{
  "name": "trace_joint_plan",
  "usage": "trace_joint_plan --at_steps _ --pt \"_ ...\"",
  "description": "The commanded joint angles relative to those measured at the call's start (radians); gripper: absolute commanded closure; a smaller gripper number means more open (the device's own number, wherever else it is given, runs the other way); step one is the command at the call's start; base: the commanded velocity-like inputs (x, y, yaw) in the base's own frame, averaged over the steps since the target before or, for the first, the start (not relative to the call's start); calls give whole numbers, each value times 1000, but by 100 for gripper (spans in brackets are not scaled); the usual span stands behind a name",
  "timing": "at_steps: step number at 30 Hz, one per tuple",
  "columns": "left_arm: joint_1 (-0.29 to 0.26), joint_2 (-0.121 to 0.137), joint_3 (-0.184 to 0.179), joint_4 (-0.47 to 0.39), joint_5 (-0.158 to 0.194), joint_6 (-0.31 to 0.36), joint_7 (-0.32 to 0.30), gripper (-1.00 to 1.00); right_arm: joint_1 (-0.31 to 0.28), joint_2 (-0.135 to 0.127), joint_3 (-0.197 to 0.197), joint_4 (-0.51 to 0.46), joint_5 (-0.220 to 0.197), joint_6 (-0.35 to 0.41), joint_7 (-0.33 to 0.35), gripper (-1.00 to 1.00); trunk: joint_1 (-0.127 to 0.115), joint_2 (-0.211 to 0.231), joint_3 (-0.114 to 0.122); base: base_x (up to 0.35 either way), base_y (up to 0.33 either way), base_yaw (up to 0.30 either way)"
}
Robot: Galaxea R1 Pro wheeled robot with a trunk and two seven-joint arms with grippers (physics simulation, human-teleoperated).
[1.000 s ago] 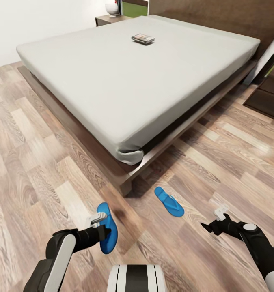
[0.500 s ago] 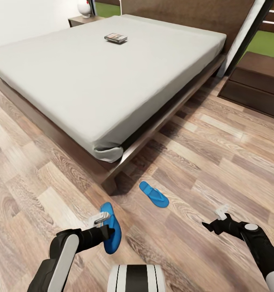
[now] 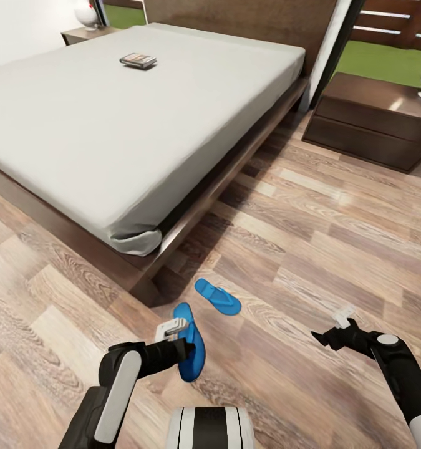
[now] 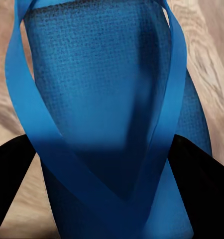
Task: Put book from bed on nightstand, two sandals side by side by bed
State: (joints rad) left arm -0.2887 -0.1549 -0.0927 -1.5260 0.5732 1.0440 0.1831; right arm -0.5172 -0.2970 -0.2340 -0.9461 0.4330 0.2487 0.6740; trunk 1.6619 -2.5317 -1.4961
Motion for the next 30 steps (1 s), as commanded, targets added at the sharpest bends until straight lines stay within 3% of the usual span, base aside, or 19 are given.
trace_joint_plan --at_steps 1,8,11,14,15,18,19,20,22,23,26,30 --pt "-2 -2 -7 -1 10 3 17 100 12 1 -2 -18 6 5 7 -100 0 0 -1 0 0 -266" --pt "-22 -6 -17 -9 12 3 47 100 31 3 -2 -52 7 11 7 -100 0 0 -1 0 0 -266" --pt "-56 -11 -57 -13 11 -11 133 100 32 5 -2 -53 7 16 6 -100 0 0 -1 0 0 -266" --pt "-120 -14 -142 27 23 -190 354 100 32 8 -3 -62 6 20 4 -100 0 0 -1 0 0 -266" --pt "-152 -15 -181 66 48 -269 436 100 32 8 -6 -74 6 26 4 -100 0 0 -1 0 0 -266" --pt "-222 -15 -255 194 128 -467 568 100 33 9 -30 -126 6 65 4 -100 0 0 -1 0 0 -266" --pt "-273 -15 -297 307 214 -642 622 100 33 10 -42 -165 6 90 5 -100 0 0 -1 0 0 -266" --pt "-301 -15 -326 359 270 -722 642 100 35 13 -46 -184 6 100 5 -100 0 0 -1 0 0 -266" --pt "-337 -16 -385 414 371 -812 652 100 42 28 -52 -208 6 112 4 -100 0 0 -1 0 0 -266" --pt "-355 -15 -434 442 458 -859 618 100 49 42 -55 -234 6 118 4 -100 0 0 -1 143 -25 -266" --pt "-360 -12 -443 450 481 -877 550 100 63 48 -56 -245 6 120 4 -100 0 0 -1 221 -93 -251" --pt "-361 -12 -446 456 491 -930 515 100 87 53 -55 -261 6 120 5 -100 0 0 -1 269 -180 -106"
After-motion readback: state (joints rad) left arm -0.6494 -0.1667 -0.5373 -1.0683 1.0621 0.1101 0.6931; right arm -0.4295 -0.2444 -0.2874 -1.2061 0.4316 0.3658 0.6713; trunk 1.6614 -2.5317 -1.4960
